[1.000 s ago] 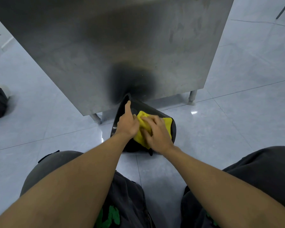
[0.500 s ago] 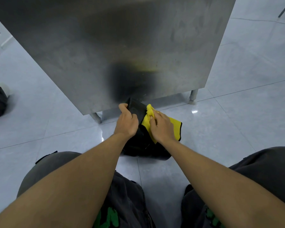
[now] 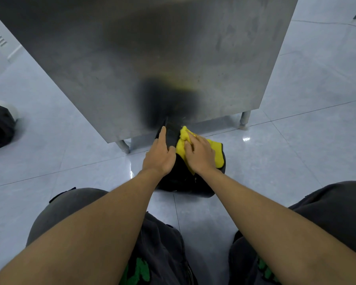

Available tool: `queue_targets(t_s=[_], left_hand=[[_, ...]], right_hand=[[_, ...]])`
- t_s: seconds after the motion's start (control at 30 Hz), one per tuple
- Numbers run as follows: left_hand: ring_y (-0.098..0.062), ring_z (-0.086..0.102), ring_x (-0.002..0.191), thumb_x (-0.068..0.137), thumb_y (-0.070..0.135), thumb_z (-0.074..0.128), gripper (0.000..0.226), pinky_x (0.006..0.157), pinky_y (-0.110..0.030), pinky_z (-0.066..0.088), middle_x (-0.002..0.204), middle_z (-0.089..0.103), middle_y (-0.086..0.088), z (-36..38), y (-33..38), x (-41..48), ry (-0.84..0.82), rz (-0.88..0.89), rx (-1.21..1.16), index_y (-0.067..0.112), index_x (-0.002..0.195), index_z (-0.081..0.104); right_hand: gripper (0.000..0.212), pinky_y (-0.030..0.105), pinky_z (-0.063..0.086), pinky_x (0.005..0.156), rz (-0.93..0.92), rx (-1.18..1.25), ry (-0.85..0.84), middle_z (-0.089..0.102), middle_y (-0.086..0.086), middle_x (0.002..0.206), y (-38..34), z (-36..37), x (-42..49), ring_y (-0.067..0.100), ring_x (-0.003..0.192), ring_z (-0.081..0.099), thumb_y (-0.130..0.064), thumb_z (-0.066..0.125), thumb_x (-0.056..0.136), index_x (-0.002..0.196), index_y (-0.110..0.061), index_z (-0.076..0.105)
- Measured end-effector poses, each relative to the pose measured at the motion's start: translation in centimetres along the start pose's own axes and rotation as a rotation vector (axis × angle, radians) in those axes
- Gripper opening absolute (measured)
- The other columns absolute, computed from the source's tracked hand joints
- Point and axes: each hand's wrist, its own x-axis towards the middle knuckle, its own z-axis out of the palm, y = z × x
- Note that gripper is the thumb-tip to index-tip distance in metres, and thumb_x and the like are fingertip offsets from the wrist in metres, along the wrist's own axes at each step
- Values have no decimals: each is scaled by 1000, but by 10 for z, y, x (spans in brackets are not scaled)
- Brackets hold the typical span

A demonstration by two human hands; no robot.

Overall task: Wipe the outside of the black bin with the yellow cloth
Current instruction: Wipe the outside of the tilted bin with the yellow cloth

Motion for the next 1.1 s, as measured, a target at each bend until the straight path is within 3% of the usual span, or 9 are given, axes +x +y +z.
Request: queue_targets(t_s=[0.1, 0.23, 0.3, 0.43, 0.57, 0.7, 0.83, 0.93, 1.1], left_hand=[[-32, 54, 120, 97, 21, 38, 72, 103, -48, 45, 153, 41, -9, 0, -4, -1, 10, 7, 55, 34, 158, 2], [-30, 46, 132, 99, 19, 37, 71, 110, -42, 37, 156, 36, -8, 1, -4, 0, 1, 10, 8, 30, 159, 0], [-29, 41, 137, 99, 18, 38, 71, 111, -40, 33, 158, 34, -9, 3, -1, 0, 15, 14, -28, 26, 159, 1], [-32, 46, 131, 97, 12, 39, 70, 111, -43, 38, 156, 35, -10, 5, -1, 2, 50, 10, -58, 20, 158, 8], [-28, 61, 89, 100, 10, 42, 43, 80, -45, 53, 115, 61, -16, 4, 0, 2, 78, -63, -103, 14, 139, 25], [-29, 60, 104, 99, 10, 46, 44, 93, -46, 53, 126, 56, -12, 2, 2, 6, 103, -3, -84, 15, 140, 30], [-28, 62, 102, 100, 14, 48, 48, 93, -42, 53, 121, 61, -13, 1, 4, 6, 130, 14, 6, 18, 145, 31], [-31, 61, 109, 100, 16, 47, 58, 96, -44, 52, 127, 61, -13, 2, 8, 6, 121, 28, 11, 19, 153, 24], [-23, 60, 84, 98, 24, 47, 75, 71, -36, 50, 95, 62, -9, -1, 7, 2, 34, -15, 125, 30, 158, 2]], right_hand=[[48, 49, 32, 112, 93, -54, 6, 48, -5, 154, 8, -5, -7, 22, 143, 39, -41, 33, 104, 151, -34, 42], [47, 39, 32, 112, -303, -37, -12, 44, -9, 157, -1, -4, -19, 14, 147, 35, -39, 40, 104, 150, -35, 43], [47, 38, 29, 115, -341, -36, -54, 41, -10, 158, -1, -2, -16, 14, 149, 33, -41, 38, 105, 152, -36, 40], [51, 45, 31, 118, -137, -31, -9, 45, -3, 155, 19, -1, -8, 20, 145, 37, -46, 33, 103, 153, -36, 38], [51, 51, 33, 115, 263, -47, -12, 46, 5, 151, 52, -7, -8, 30, 141, 38, -45, 26, 104, 153, -33, 36], [44, 52, 44, 100, 346, -50, 49, 53, 12, 136, 53, -14, -13, 34, 127, 47, -38, 28, 106, 137, -18, 52], [39, 49, 45, 94, 231, -187, 97, 57, 11, 127, 41, -15, -22, 34, 117, 51, -35, 33, 106, 132, -18, 55], [42, 44, 46, 93, 6, -121, 155, 60, 12, 119, 28, -13, -23, 33, 109, 53, -32, 41, 104, 140, -17, 56], [42, 33, 49, 94, -353, 12, 81, 61, 4, 120, 3, -8, -28, 21, 110, 53, -31, 59, 99, 140, -22, 59]])
